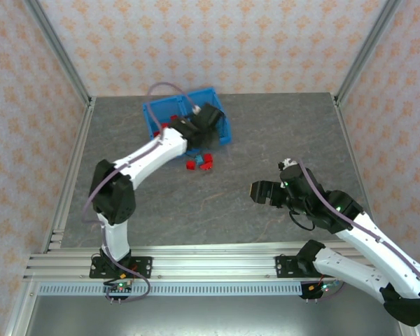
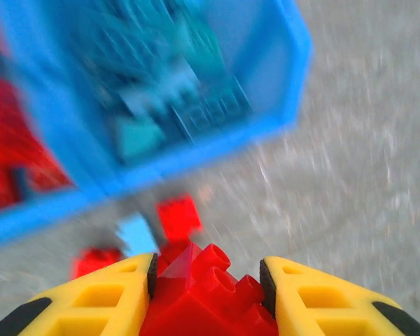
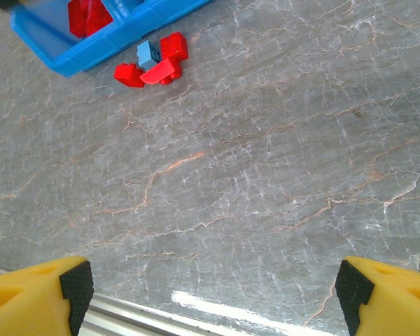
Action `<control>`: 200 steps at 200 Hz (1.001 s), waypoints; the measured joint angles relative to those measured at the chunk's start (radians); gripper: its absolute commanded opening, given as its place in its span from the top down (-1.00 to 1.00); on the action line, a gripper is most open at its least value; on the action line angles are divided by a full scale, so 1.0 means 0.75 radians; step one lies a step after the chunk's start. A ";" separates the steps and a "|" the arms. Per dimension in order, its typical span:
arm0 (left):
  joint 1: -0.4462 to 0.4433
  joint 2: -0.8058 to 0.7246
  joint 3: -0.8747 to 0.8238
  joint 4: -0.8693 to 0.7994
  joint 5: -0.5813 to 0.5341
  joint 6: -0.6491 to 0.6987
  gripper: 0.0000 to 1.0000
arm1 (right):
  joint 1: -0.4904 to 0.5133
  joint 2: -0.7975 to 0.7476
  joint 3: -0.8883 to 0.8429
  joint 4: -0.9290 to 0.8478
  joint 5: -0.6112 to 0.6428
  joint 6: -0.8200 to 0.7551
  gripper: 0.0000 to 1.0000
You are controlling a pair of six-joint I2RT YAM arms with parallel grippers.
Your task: Sort the legos into containers by color
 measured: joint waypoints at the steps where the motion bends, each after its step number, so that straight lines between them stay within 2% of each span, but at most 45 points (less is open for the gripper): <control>1: 0.006 -0.002 0.003 0.000 -0.001 0.002 0.25 | 0.000 0.000 0.000 0.001 0.000 0.002 -0.82; 39: 0.278 0.037 0.158 -0.024 -0.074 0.038 0.24 | 0.000 0.000 -0.009 0.017 -0.006 0.014 -0.82; 81: 0.390 0.252 0.278 -0.049 -0.072 0.026 0.17 | 0.000 -0.001 -0.009 0.017 -0.015 0.033 -0.82; 107: 0.429 0.315 0.277 -0.056 -0.036 0.012 0.06 | 0.000 -0.014 -0.009 0.018 -0.026 0.049 -0.82; 150: 0.444 0.289 0.255 -0.053 0.019 -0.012 -0.26 | 0.000 -0.026 -0.011 0.043 -0.040 0.067 -0.82; 172: 0.439 0.202 0.177 -0.052 0.059 -0.015 -0.27 | 0.000 -0.025 -0.012 0.055 -0.040 0.067 -0.82; 200: 0.408 -0.023 0.017 -0.037 0.112 -0.035 -0.28 | 0.000 -0.015 -0.014 0.073 -0.040 0.067 -0.82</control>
